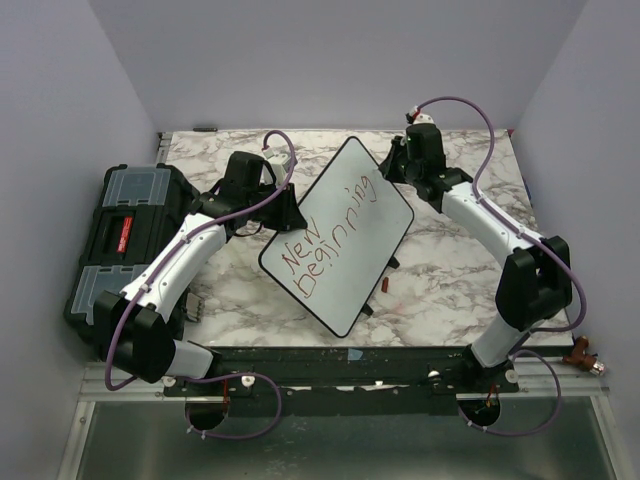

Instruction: Write a sentence on the whiteboard

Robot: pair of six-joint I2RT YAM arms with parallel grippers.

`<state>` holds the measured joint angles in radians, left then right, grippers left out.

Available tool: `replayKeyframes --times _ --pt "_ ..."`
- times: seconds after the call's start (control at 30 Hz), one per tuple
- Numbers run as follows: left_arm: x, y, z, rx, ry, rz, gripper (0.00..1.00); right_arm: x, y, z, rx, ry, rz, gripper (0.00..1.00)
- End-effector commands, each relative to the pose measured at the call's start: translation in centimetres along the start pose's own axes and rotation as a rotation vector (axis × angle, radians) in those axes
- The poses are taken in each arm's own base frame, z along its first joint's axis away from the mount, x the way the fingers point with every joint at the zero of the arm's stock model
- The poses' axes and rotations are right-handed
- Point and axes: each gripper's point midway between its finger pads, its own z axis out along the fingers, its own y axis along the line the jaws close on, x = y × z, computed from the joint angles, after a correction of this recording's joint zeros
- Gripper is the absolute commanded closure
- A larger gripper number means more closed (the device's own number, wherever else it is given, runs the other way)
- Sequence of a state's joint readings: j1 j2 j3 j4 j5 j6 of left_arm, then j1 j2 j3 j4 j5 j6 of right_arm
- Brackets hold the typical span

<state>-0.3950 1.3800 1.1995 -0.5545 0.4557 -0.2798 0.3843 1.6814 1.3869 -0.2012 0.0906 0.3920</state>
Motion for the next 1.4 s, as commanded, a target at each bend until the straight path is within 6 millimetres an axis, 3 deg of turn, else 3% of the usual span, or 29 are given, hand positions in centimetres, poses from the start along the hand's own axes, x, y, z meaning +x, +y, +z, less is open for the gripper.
replayKeyframes --times 0.0,0.83,1.37 --pt "3.6 2.8 1.0 -0.114 0.125 0.122 1.0 -1.0 0.9 0.5 -0.046 -0.016 -0.001 0.99" --pt "3.6 2.6 0.9 -0.112 0.123 0.126 1.0 1.6 2.7 -0.9 -0.178 0.063 0.015 0.99" --pt "3.6 2.4 0.8 -0.111 0.121 0.13 1.0 3.0 1.0 -1.3 -0.109 0.077 0.018 0.99"
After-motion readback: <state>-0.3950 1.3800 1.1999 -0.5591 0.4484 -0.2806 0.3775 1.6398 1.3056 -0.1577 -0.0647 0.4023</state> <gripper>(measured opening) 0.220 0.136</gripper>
